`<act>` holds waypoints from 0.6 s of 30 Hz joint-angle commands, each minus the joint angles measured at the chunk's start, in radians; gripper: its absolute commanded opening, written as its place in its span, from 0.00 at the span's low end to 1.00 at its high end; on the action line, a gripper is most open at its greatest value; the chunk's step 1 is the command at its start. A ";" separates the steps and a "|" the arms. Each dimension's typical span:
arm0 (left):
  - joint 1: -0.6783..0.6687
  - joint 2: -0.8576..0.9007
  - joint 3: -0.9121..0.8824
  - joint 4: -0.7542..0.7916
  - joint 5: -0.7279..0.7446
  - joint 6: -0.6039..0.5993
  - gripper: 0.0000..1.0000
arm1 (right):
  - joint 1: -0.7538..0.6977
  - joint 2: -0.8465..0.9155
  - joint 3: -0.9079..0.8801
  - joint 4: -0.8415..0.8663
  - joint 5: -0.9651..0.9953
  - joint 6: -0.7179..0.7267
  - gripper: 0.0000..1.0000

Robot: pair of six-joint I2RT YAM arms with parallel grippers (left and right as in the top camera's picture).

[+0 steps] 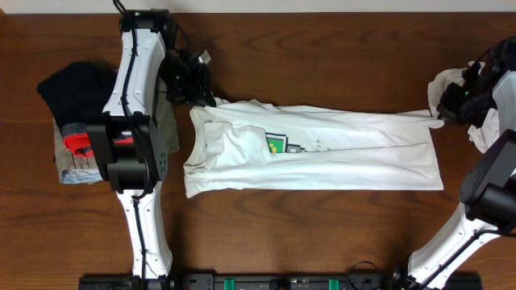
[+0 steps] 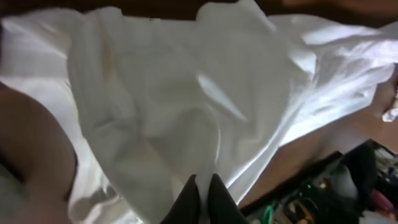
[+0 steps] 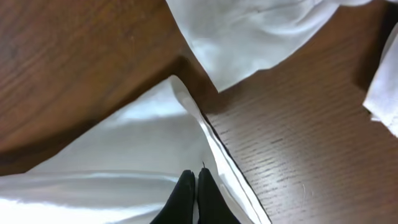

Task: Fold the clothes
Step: 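Fold the shirt's back half forward over the front with both grippers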

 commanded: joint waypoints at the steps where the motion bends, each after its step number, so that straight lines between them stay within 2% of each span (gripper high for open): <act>1: 0.000 -0.002 -0.006 -0.037 0.042 0.006 0.06 | -0.006 -0.019 -0.001 -0.009 0.033 -0.014 0.01; 8: -0.004 -0.002 -0.006 -0.101 0.040 0.006 0.06 | -0.007 -0.019 -0.001 -0.029 0.109 -0.014 0.01; 18: -0.005 -0.002 -0.006 -0.157 0.033 0.006 0.06 | -0.007 -0.019 -0.003 -0.049 0.113 -0.034 0.01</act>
